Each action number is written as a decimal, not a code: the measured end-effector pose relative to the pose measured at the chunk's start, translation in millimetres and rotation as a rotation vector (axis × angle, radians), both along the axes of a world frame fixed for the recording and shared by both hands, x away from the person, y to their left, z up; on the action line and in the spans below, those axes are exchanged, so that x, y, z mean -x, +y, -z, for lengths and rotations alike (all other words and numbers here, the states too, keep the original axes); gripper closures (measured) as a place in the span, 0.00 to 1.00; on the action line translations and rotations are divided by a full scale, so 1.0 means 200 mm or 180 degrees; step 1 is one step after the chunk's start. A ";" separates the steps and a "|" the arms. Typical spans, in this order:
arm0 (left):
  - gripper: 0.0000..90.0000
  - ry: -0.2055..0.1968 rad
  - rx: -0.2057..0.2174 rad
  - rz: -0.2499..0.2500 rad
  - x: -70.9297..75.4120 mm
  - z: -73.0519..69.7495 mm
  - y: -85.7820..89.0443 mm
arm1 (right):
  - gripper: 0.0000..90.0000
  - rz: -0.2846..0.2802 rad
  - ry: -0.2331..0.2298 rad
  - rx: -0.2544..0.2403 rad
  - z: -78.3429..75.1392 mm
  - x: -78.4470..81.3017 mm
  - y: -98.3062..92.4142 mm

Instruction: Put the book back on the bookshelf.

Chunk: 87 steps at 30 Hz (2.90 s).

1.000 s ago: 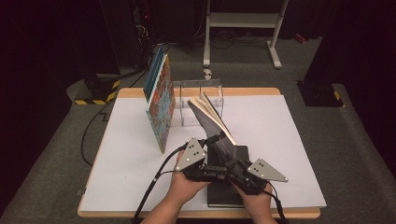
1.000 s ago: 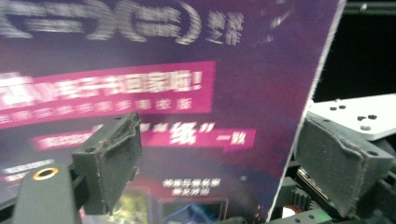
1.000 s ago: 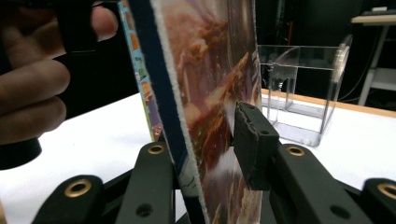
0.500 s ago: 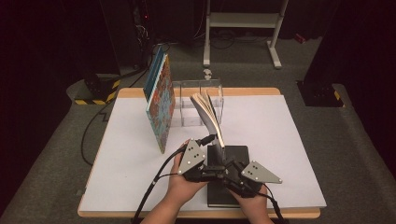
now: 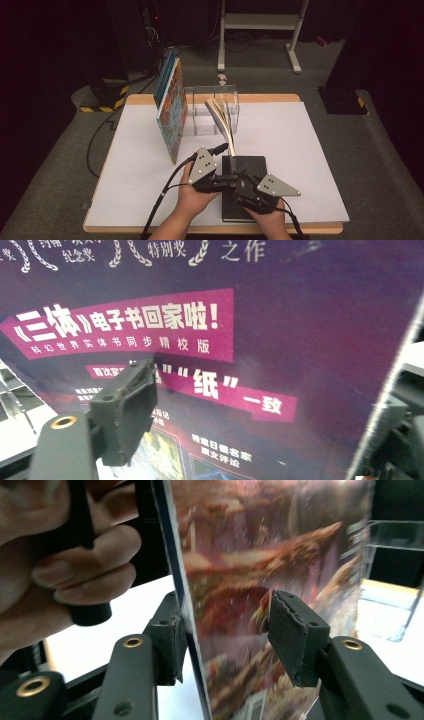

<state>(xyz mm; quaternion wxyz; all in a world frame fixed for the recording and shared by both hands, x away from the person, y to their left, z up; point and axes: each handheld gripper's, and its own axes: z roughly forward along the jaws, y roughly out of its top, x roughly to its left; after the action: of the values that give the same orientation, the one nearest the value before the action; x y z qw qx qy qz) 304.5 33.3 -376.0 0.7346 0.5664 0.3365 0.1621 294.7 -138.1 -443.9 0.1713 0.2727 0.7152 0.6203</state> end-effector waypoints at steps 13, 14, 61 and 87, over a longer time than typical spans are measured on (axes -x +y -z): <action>0.33 -0.0068 -0.0095 0.0000 0.02 0.00 0.01 | 0.52 -0.0176 0.0189 -0.0097 -0.01 0.04 -0.25; 0.34 -0.0075 -0.0113 -0.0012 0.02 0.00 0.01 | 0.51 -0.0067 0.0164 -0.0148 -0.02 0.03 -0.28; 0.89 -0.0128 -0.0284 -0.0293 -0.01 -0.01 0.17 | 0.53 0.1090 0.0321 0.0254 0.18 -0.14 -0.46; 0.93 -0.0338 -0.0105 -0.0772 -0.13 0.01 0.34 | 0.53 0.1097 0.0322 0.0203 0.17 -0.13 -0.47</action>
<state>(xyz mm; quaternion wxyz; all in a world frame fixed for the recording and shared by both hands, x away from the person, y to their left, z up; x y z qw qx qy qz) 329.5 102.1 -377.2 0.7170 0.5242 0.3605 0.2850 320.5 -232.7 -478.1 0.2474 0.4165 0.6849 0.5442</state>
